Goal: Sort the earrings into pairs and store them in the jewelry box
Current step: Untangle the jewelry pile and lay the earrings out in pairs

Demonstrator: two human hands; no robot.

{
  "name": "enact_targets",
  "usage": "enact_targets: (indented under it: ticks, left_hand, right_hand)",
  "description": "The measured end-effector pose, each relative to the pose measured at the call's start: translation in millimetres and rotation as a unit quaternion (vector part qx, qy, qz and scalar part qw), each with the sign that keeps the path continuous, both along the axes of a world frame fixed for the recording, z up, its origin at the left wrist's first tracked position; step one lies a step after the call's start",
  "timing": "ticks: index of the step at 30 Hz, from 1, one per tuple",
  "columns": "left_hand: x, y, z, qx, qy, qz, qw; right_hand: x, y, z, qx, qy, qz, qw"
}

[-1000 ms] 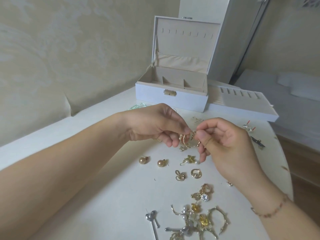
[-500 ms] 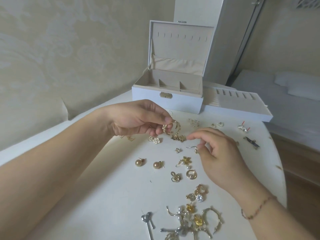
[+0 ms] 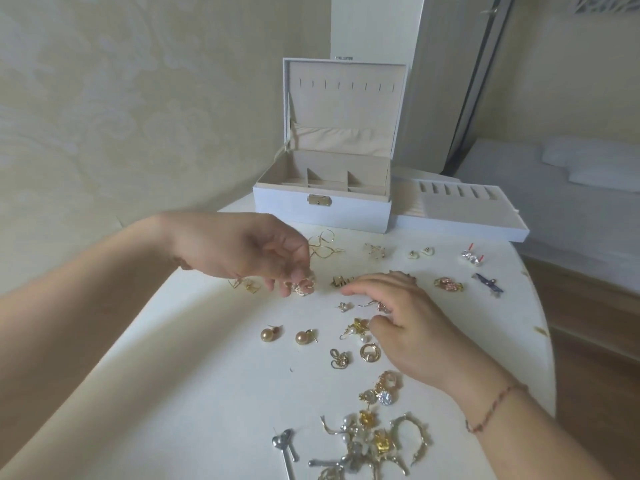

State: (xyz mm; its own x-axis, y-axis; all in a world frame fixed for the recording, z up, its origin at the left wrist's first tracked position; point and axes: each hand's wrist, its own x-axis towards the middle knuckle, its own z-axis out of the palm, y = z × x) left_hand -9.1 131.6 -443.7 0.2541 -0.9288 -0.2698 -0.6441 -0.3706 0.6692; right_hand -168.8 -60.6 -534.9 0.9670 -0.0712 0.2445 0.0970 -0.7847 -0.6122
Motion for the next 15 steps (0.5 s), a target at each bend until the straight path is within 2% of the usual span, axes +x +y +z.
enact_targets:
  ticks: [5, 9, 15]
  left_hand:
    - [0, 25, -6, 0.066, -0.116, -0.016, 0.991]
    - [0, 38, -15, 0.032, -0.143, -0.008, 0.989]
    - [-2, 47, -34, -0.016, -0.245, -0.002, 0.969]
  right_hand:
    - [-3, 1, 2, 0.019, 0.025, 0.020, 0.999]
    - [-3, -2, -1, 0.048, 0.037, 0.004, 0.998]
    - [-4, -1, -1, 0.065, 0.048, 0.024, 0.996]
